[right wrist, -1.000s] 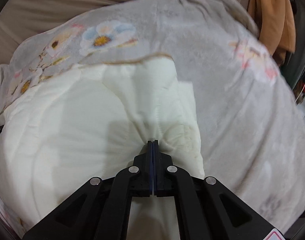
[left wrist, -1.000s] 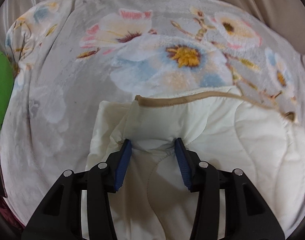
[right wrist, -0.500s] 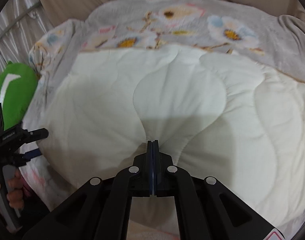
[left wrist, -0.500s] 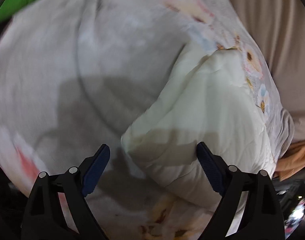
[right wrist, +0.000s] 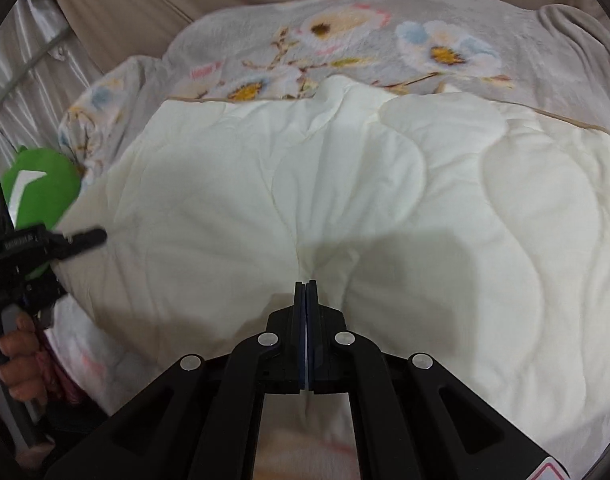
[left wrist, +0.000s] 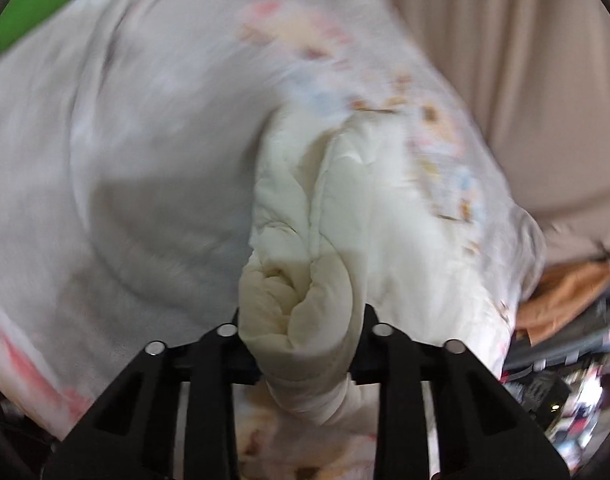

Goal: Fold large clothes
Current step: 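Lift the jacket end with both grippers and fold it over onto itself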

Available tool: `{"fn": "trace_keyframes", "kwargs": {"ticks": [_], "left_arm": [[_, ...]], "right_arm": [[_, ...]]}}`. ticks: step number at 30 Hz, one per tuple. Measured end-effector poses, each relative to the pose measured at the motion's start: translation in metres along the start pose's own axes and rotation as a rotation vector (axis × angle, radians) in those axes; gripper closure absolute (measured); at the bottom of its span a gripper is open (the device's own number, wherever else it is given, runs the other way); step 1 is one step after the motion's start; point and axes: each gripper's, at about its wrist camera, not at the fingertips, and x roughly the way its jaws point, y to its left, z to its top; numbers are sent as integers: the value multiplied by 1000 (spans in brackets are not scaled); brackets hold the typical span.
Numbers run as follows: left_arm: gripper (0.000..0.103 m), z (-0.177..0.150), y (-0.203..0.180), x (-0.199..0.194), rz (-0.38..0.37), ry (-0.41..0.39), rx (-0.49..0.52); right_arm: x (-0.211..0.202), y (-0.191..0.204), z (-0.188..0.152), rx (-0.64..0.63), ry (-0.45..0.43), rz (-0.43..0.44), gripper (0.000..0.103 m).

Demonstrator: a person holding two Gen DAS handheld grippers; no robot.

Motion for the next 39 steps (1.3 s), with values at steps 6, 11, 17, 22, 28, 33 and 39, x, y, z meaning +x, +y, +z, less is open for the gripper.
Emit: {"fn": "trace_keyframes", "kwargs": {"ticks": [6,11,17,22,28,33,39], "left_arm": [[83,-17,-101,-45,-121,-55,267],[84,-60,-170,-47,-206,11,479],[84,-113,-243,-18,-282,103,702],[85,-175,-291,45,-288,258,878],[85,-249,-293,122,-165,395,1027],[83,-260,-294,140,-122,439,1025],[56,-212,-303,37,-268,277,910]], "right_arm": [[7,-18,-44,40,76,-16,103],[31,-28,-50,48,64,38,103],[-14,-64,-75,201,-21,175,103],[-81,-105,-127,283,-91,82,103],[-134,-160,-174,452,-154,-48,103],[-167,-181,-170,499,-245,-83,93],[-197,-192,-127,442,-335,-32,79]]}}
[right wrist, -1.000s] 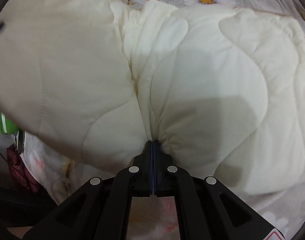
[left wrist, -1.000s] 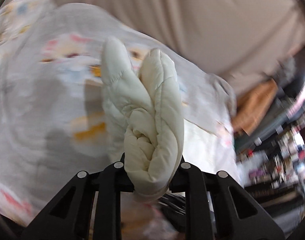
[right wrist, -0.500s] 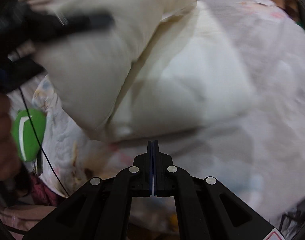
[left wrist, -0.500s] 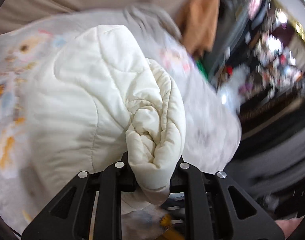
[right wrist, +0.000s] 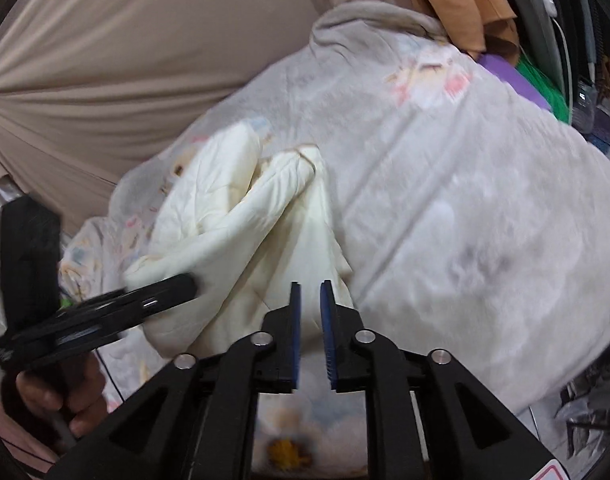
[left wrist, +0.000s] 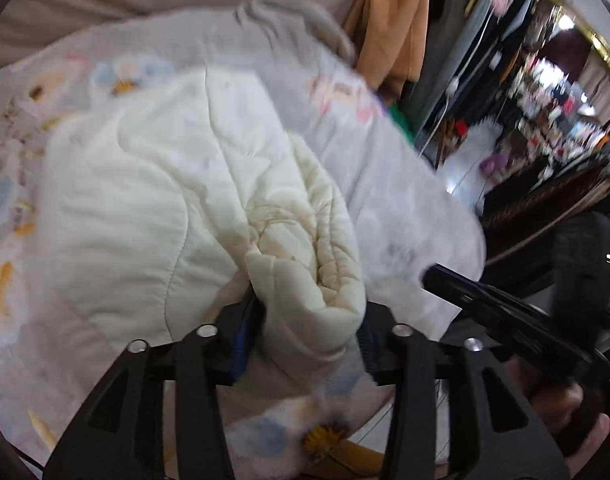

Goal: Fold large clothes

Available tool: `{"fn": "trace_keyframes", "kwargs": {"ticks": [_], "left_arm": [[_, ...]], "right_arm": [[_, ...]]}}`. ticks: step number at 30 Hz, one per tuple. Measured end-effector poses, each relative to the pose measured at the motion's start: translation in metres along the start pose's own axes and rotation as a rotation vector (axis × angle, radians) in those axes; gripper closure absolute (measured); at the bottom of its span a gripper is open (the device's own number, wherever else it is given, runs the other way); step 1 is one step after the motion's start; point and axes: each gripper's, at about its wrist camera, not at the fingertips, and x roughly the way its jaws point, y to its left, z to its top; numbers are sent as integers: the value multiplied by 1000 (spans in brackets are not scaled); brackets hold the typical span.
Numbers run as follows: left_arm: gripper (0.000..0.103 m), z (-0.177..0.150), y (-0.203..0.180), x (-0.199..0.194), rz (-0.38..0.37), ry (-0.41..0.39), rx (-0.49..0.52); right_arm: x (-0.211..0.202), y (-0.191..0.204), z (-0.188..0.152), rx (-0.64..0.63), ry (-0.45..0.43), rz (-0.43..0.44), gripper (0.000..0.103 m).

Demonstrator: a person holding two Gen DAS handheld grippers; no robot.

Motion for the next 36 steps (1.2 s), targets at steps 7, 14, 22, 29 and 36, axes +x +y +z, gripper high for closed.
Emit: {"fn": "trace_keyframes", "kwargs": {"ticks": [7,14,22,29,36], "left_arm": [[34,6,42,-112,122,-266,-216],[35,-9,97,-105,288,-232,-437],[35,-3,85,-80,475,-141,-308],[35,1,92,-66,497,-75,-321],[35,2,102,-60,531,-30,-317]], "right_arm": [[20,30,53,-20,40,159,43],[70,77,57,-47,205,245,41],[104,93,45,-84,304,197,41],[115,94,44,-106,321,156,41],[126,103,40,-132,309,119,48]]}}
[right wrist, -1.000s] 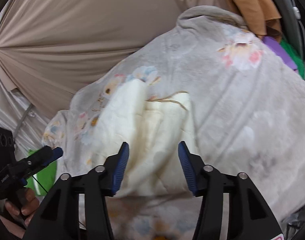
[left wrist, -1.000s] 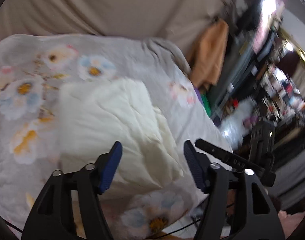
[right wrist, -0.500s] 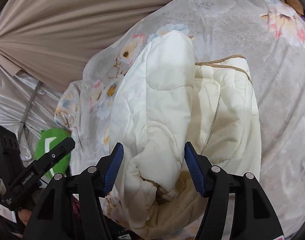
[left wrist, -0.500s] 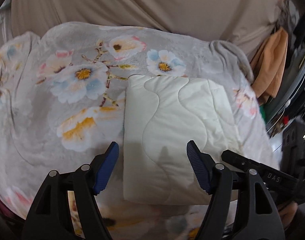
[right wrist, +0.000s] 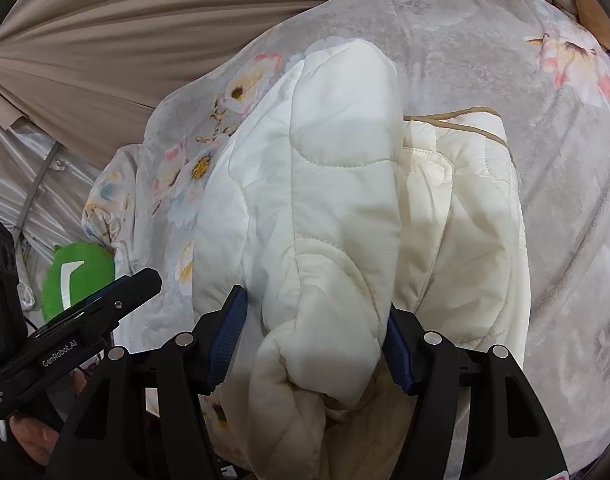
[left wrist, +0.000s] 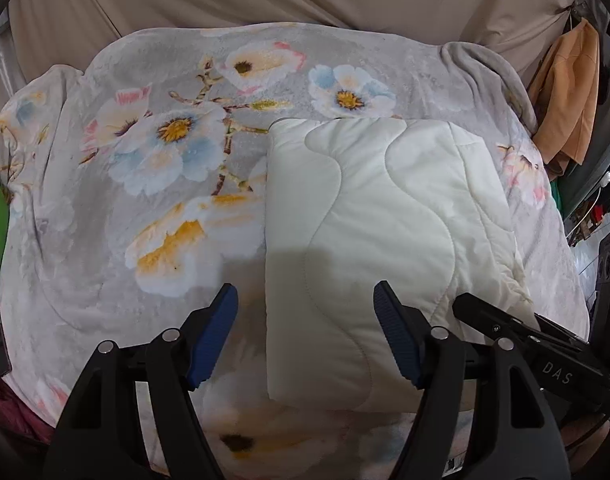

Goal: Fold large clothes

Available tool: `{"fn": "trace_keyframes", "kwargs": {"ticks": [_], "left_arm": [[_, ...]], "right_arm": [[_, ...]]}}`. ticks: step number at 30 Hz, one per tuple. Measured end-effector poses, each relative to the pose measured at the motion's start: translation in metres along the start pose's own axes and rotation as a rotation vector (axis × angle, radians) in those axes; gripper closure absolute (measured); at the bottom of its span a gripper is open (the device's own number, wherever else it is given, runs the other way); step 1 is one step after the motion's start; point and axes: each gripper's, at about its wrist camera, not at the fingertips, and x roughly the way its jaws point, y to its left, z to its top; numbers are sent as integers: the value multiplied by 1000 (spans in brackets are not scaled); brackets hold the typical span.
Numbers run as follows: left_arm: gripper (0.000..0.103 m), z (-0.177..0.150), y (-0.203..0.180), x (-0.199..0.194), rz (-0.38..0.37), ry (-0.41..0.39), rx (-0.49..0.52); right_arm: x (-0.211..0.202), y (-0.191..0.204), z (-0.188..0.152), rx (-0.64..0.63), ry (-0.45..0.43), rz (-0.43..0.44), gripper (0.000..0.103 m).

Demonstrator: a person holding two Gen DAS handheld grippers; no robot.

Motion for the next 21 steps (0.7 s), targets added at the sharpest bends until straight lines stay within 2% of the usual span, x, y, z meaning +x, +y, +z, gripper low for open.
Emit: {"fn": "trace_keyframes", "kwargs": {"ticks": [1,2,3,5,7,9,10,13,16,19,21], "left_arm": [[35,1,2,1,8,0,3],[35,2,2,1,10,0,2],[35,3,4,0,8,-2,0],[35,8,8,-5,7,-23,-14],[35,15,13,-13,-2,-53,-25],[35,20,12,-17,-9,-67,-23],[35,22,11,-17,-9,-70,-16],[35,24,6,-10,-11,-55,3],[35,21,2,-6,-24,-40,16],[35,17,3,0,-61,-8,-1],[35,15,6,1,-84,8,-11]], "right_arm": [[0,0,1,-13,-6,-1,57],[0,3,2,-36,-15,-1,79],[-5,9,4,-66,-41,3,84],[-30,21,8,-114,-131,59,87],[-60,28,8,-142,-235,121,88],[-77,18,5,-135,-293,115,88],[-76,7,4,-110,-289,95,88],[-54,-38,-5,33,-193,49,88],[-49,-45,-14,68,-168,56,83],[-56,-34,-17,54,-171,37,72],[-68,-38,-24,79,-186,24,61]]}}
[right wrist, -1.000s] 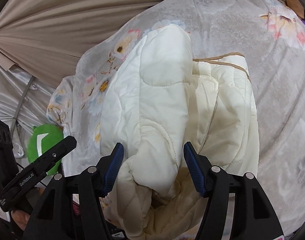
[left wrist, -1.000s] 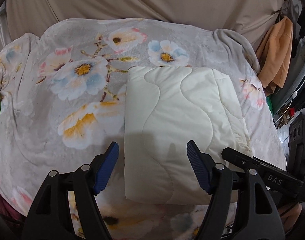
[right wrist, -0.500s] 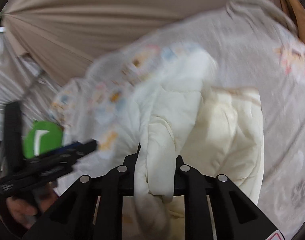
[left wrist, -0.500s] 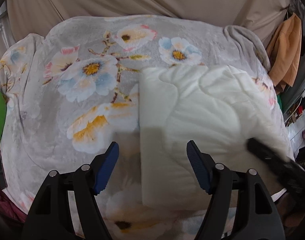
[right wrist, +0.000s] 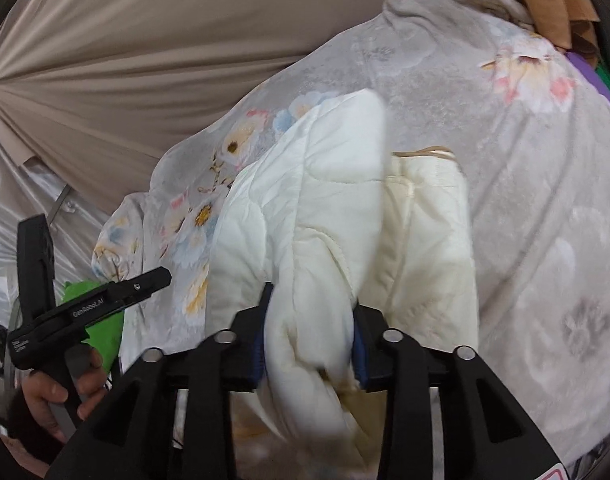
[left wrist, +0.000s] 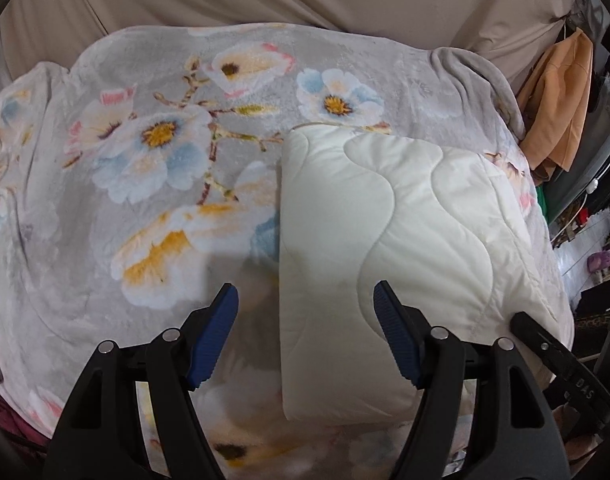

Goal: Fold large clothes

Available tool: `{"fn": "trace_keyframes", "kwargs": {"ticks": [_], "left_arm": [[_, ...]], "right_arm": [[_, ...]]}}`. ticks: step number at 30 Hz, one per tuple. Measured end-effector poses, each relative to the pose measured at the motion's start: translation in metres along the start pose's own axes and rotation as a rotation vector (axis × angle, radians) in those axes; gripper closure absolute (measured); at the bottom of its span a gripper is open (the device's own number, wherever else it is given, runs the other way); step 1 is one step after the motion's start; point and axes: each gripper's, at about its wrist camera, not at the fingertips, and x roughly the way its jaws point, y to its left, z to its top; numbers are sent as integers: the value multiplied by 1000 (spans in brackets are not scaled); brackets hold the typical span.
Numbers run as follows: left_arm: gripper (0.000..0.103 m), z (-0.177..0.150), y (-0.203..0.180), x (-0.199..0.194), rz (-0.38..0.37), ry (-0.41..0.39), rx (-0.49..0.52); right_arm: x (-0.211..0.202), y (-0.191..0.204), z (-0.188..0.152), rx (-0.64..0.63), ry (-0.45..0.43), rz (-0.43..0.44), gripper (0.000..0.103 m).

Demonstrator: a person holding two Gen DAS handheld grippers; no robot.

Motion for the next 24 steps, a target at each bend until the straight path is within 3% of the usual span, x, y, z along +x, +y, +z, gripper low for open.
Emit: {"fn": "trace_keyframes", "kwargs": {"ticks": [4,7,9,14,15,17,19,22,24], "left_arm": [[35,1,5,-6,-46,0,-2],[33,5,4,-4,-85,4,-22],[32,5,0,6,-104,30,-21],[32,-7,-6,24,-100,75,-17],[32,-8,-4,22,-98,70,-26],[33,-7,4,13,-98,45,-52],[33,-4,19,-3,-96,-1,-97],[33,1,41,-34,-99,-77,-164],[32,2,50,-46,-90,-117,-179]], "right_arm": [[-30,-29,-19,148,-21,-6,48],[-29,-46,-34,273,31,60,43],[-17,-45,-39,298,73,76,37],[23,-29,-35,270,127,32,36],[28,-23,-30,251,124,25,38],[33,0,-15,166,102,31,77],[19,37,3,67,59,151,84],[-28,87,18,-43,-55,406,86],[-41,77,12,-63,-127,507,90]]}}
